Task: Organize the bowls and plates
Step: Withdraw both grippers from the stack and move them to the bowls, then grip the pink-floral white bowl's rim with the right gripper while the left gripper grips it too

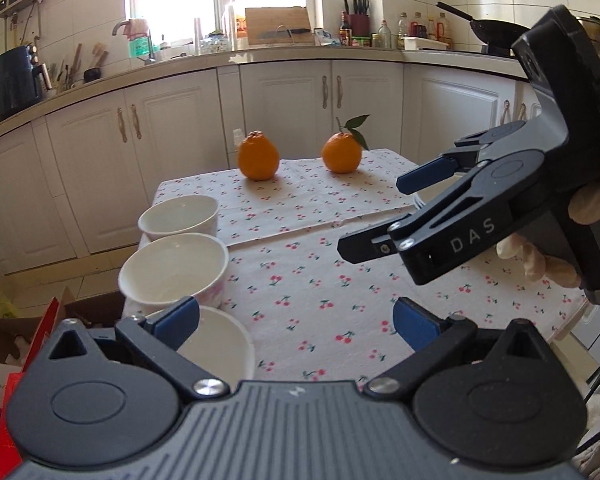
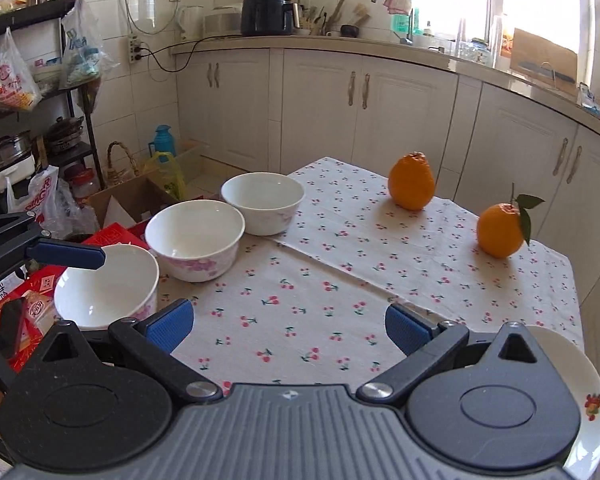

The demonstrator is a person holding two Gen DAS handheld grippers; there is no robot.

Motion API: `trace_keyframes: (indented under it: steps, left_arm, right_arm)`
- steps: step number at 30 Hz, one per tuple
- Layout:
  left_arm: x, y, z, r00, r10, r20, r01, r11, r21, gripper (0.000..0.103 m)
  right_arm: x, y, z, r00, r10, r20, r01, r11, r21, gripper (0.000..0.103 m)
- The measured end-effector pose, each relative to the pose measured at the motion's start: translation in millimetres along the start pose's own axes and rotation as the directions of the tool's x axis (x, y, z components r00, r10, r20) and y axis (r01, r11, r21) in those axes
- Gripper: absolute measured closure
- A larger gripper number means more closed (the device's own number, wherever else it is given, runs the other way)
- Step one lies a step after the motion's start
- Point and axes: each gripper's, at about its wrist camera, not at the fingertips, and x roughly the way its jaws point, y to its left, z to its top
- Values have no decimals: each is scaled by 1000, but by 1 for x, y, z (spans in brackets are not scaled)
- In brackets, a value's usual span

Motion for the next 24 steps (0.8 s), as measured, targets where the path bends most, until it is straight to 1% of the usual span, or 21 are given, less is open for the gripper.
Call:
trace_keyframes:
  steps: [3,7,11,16,21,22,24]
  left_arm:
    - [-13,22,-11,1000,24,-5,-24,1000,-19,1]
    - [-27,47,-28,997,76,0,-75,996,-38,1]
    - [-23,66,-46,996,77,-44,-80,995,-57,1]
    - [-8,76,-58,996,34,-77,-40,996,-78,1]
    - [5,77,-63,996,2,-91,-5,999,-40,1]
    - [7,78,-63,996,0,-93,-2,1000,-31,1]
    - [10,78,-63,996,-5,-92,3,1000,-23,1]
  right_arm:
    - [14,19,8,999,16,-28,-16,1000,-12,0]
    - [27,42,18,996,79,-42,-80,996,-28,0]
    - [38,60,27,987,148,-62,-150,988,-38,0]
    - [51,74,29,976,200,-91,-204,978,-38,0]
    - [61,81,25,962,243,-123,-247,969,-21,0]
    - [63,81,24,959,256,-123,-259,966,-15,0]
    - [67,81,24,944,301,-133,-303,953,10,0]
